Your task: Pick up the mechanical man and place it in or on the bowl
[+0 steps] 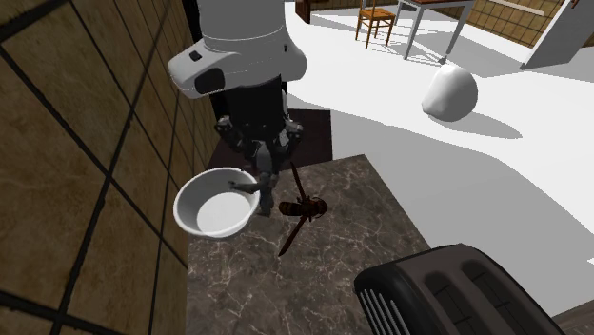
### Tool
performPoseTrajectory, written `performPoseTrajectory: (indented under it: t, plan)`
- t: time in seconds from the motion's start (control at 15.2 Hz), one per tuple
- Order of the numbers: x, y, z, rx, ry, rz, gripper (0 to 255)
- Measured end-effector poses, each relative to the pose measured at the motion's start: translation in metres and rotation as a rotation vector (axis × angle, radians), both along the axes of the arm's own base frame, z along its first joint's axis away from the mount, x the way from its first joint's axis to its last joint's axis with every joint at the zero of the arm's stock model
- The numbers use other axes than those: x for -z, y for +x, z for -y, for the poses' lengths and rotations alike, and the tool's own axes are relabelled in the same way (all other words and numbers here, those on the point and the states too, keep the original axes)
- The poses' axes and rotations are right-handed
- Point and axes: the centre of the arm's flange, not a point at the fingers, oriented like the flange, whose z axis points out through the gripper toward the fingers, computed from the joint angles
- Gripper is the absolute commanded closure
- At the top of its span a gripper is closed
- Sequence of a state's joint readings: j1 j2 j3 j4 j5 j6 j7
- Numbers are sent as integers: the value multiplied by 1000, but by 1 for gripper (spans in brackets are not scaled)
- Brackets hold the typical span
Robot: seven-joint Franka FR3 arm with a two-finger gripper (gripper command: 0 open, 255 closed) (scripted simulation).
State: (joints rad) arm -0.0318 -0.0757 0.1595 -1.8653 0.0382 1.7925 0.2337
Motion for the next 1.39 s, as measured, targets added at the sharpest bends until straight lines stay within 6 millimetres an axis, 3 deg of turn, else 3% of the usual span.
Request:
performPoseTrajectory:
  t: [0.79,1.39]
  plan:
    - [-21,-65,134,-1,0,0,255]
    - [23,-66,142,-2,1,-1,255]
